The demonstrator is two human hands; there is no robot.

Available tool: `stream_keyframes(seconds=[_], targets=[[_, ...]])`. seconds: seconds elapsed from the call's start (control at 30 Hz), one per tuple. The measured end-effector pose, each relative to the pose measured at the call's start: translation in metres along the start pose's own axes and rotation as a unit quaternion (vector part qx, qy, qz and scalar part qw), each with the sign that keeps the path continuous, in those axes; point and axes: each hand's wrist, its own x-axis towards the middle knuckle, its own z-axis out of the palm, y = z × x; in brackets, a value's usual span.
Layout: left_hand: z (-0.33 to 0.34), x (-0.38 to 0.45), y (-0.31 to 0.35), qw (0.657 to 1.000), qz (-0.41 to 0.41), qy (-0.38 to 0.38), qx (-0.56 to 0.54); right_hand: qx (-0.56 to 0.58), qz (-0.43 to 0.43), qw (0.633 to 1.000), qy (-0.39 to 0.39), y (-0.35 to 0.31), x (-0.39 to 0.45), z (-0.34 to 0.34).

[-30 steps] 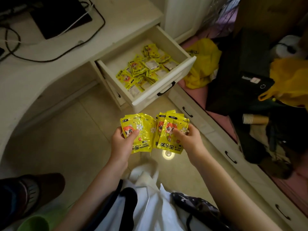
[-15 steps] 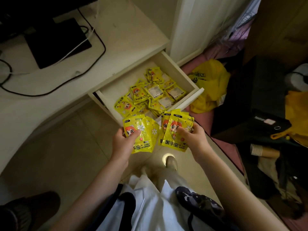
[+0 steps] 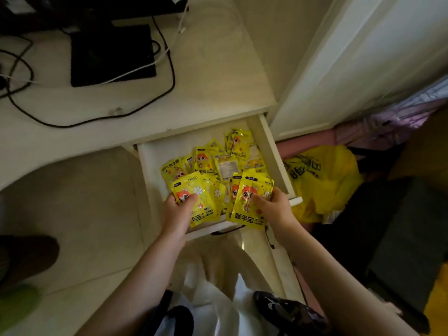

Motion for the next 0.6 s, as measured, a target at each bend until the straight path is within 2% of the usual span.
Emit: stream_keyframes(seconds=[0.13, 0.3, 0.47, 0.6], targets=[[0.024, 0.028, 0.001, 0.998, -0.043, 0.024, -0.030, -0.082, -0.005, 0.996, -0.032, -0.022, 0.045, 0.004], [0.040, 0.079, 0.010, 0.993, -0.090, 0.054, -0.047, -0.121, 0.002, 0.991, -0.050, -0.045, 0.105, 0.028], [0.047, 0.147, 0.012, 0.991, -0.104, 0.075, -0.050, -0.160, 0.018, 0.986, -0.052, -0.052, 0.170, 0.067], [0.051, 0.183, 0.021, 0.988, -0.109, 0.093, -0.059, -0.200, 0.024, 0.976, -0.083, -0.055, 0.213, 0.093]])
